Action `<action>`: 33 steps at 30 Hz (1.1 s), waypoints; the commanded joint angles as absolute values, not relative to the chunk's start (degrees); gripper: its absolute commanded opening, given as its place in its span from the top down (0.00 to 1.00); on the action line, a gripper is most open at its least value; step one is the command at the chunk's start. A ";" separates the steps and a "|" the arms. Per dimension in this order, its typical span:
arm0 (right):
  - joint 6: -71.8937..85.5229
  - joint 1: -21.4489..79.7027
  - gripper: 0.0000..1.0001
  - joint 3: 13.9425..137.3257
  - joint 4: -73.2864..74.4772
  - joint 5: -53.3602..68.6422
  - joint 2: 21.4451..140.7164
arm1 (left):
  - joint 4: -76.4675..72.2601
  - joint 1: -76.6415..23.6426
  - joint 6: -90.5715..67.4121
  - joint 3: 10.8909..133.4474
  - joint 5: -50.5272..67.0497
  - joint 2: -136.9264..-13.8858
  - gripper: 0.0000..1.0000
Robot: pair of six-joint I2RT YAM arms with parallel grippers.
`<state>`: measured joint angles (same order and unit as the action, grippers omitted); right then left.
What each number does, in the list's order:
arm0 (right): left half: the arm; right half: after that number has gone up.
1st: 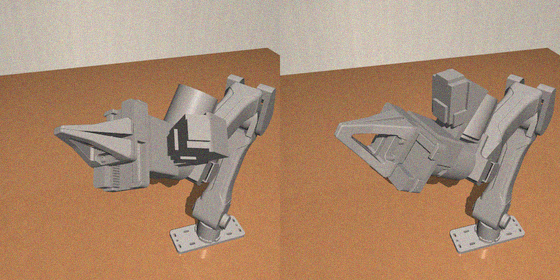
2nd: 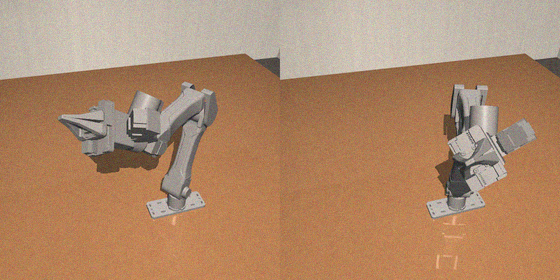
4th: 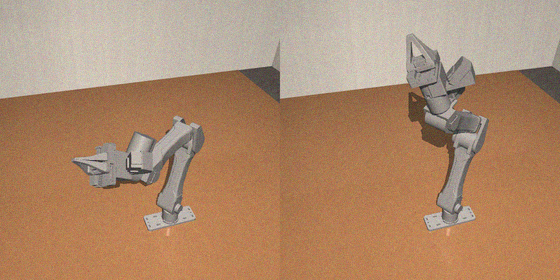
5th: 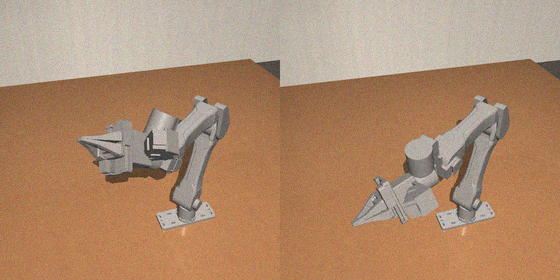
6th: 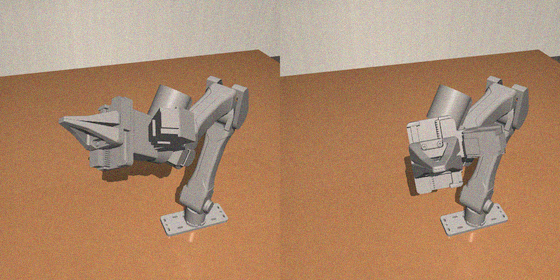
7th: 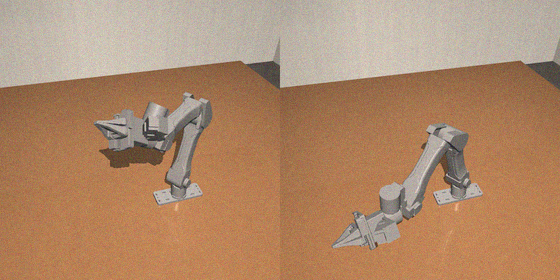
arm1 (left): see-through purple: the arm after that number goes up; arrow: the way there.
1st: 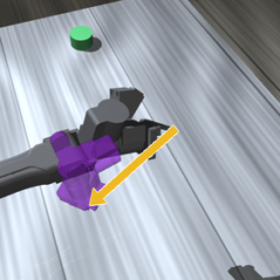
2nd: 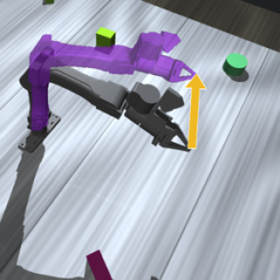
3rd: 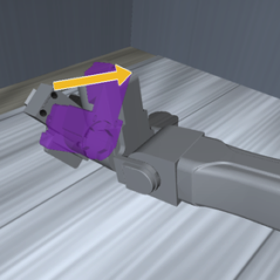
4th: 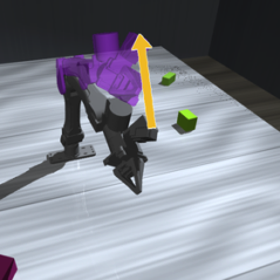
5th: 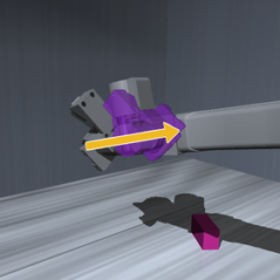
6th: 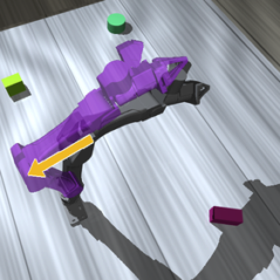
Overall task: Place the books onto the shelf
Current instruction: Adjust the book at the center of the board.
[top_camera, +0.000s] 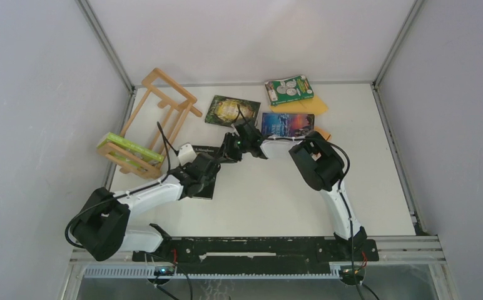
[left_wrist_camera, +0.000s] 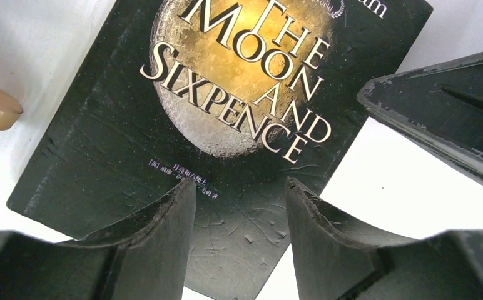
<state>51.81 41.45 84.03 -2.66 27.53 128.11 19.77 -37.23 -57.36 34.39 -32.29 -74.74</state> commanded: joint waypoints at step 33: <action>52.38 37.92 1.00 72.64 -11.45 32.70 118.67 | 21.00 -35.05 -56.77 32.65 -27.97 -70.08 0.25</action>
